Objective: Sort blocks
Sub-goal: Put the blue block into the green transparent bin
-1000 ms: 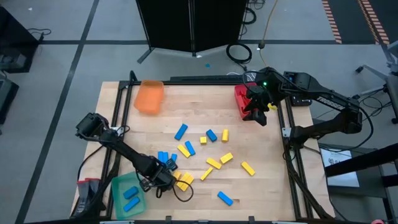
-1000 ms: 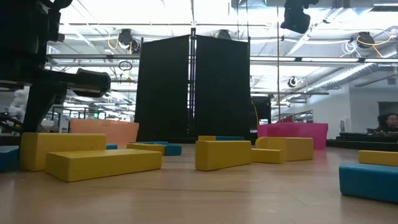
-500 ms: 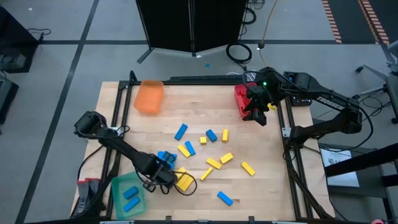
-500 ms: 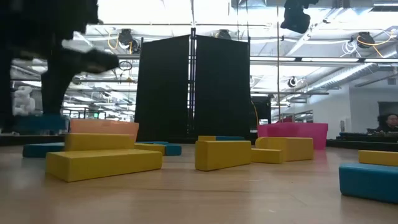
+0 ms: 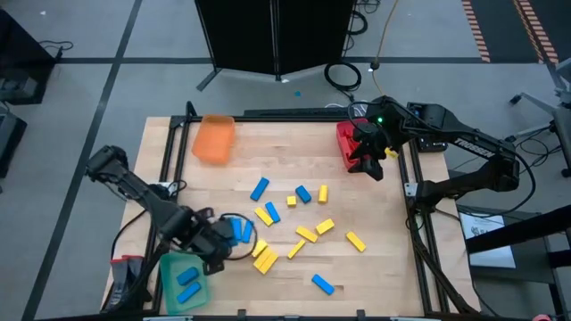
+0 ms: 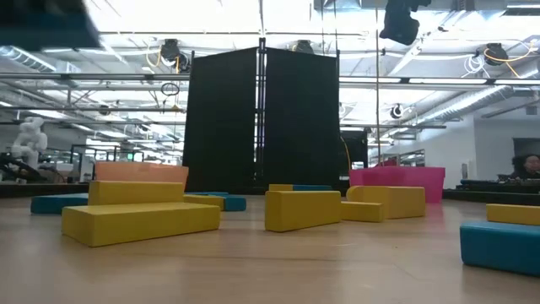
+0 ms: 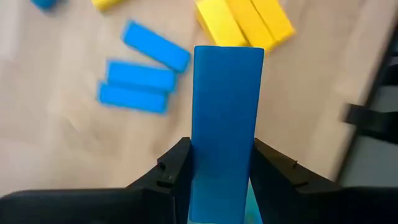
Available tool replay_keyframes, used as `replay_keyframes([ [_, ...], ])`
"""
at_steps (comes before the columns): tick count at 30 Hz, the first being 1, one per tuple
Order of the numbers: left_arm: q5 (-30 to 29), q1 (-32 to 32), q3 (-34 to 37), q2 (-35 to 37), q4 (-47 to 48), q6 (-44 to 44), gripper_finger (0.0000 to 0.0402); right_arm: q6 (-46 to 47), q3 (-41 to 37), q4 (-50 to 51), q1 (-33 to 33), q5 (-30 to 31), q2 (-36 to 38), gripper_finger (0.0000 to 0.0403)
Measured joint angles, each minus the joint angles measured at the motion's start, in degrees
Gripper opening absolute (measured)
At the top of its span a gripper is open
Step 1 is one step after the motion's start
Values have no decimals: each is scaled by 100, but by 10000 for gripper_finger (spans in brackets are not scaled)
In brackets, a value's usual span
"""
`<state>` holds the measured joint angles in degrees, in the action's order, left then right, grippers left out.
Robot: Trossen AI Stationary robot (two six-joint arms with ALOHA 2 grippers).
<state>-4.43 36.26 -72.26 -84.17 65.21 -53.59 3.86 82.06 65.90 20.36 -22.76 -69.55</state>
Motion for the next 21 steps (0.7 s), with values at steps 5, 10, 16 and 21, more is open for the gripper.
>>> replay_keyframes([
  [5, 572, 577, -68, 69, 144, -1423, 129, -111, 0, -52, 0, 2, -1, 235],
  [10, 837, 1300, -66, 52, 415, -2493, 129, -160, 0, -153, 0, 2, -1, 235],
  [16, 946, 2145, -65, 53, 1163, -3416, 129, -166, 0, -156, 0, 2, -1, 235],
  [21, 918, 2682, 27, 56, 1464, -3922, 129, -43, 0, -205, 0, 2, -1, 235],
])
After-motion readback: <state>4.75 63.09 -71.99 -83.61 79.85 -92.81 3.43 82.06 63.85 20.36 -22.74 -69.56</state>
